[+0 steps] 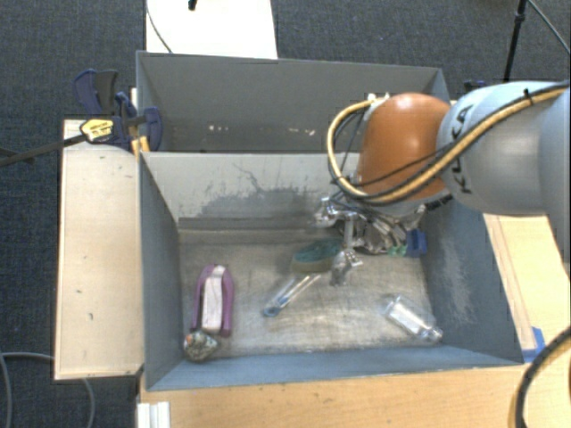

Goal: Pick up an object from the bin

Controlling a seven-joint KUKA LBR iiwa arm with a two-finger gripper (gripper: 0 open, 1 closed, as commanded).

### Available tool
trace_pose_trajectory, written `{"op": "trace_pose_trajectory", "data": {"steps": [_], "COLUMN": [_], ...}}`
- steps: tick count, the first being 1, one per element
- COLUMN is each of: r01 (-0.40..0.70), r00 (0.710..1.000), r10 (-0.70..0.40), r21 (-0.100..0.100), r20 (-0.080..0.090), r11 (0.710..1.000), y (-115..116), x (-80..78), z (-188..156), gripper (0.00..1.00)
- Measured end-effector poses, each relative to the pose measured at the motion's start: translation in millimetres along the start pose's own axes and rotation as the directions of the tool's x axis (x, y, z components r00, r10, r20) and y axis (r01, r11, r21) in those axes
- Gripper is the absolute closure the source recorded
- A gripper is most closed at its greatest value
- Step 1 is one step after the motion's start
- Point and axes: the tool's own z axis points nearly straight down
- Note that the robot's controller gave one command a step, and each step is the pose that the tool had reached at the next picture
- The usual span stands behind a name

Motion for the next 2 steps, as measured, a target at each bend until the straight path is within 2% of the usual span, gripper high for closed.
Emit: {"op": "trace_pose_trajectory", "data": {"steps": [1, 2], "r01": [-0.003, -0.047], "r00": [1.000, 0.999], "r10": [0.003, 0.047], "r21": [-0.001, 0.001], "r20": [-0.001, 0.007], "r11": [1.000, 0.999], "y": [0, 3], "x": [0.2, 0.4], "z": [-2, -121], "gripper": [1.00, 1.00]}}
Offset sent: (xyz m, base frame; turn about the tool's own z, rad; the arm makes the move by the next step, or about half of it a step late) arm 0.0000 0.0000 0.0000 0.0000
